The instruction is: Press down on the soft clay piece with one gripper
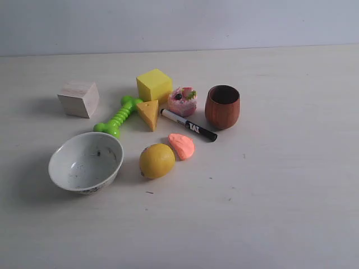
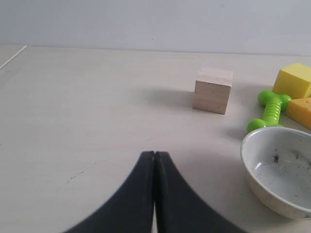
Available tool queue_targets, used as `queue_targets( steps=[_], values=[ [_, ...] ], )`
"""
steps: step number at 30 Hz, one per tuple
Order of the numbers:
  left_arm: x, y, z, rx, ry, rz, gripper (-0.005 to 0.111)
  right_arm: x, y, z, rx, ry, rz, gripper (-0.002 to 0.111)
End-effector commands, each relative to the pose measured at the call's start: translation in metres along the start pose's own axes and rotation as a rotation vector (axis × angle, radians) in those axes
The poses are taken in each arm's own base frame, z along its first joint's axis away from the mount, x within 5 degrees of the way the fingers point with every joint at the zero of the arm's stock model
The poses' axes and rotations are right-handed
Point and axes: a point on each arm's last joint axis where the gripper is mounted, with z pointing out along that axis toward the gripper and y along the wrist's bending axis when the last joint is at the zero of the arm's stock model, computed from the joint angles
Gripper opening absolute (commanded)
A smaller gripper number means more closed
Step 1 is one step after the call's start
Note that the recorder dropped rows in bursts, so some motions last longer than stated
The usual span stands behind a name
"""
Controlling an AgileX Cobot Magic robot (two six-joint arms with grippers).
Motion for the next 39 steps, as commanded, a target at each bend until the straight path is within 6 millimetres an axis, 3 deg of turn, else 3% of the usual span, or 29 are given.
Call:
queue_targets(
  steps=[1,23,27,34,39],
  values=[
    [-0.001,0.0,0.0,0.007,-0.015,0.003,0.0,0.001,0.0,0.0,0.004,-0.007,-0.002,0.0],
    [-0.001,0.0,0.0,0.007,-0.015,0.003,0.0,0.0,0.0,0.0,0.004,-0.013,-0.002,0.0],
    [-0.001,0.0,0.0,0.007,-0.015,0.003,0.0,-0.01,-0.001,-0.001,0.009,-0.122,-0.003,0.0],
    [-0.001,0.0,0.0,0.007,-0.015,0.003,0.0,-0.04,-0.002,-0.01,0.022,-0.47,-0.003,0.0],
    [-0.001,0.0,0.0,0.007,-0.015,0.003,0.0,-0.042,-0.002,-0.011,0.023,-0.495,-0.003,0.0]
  ],
)
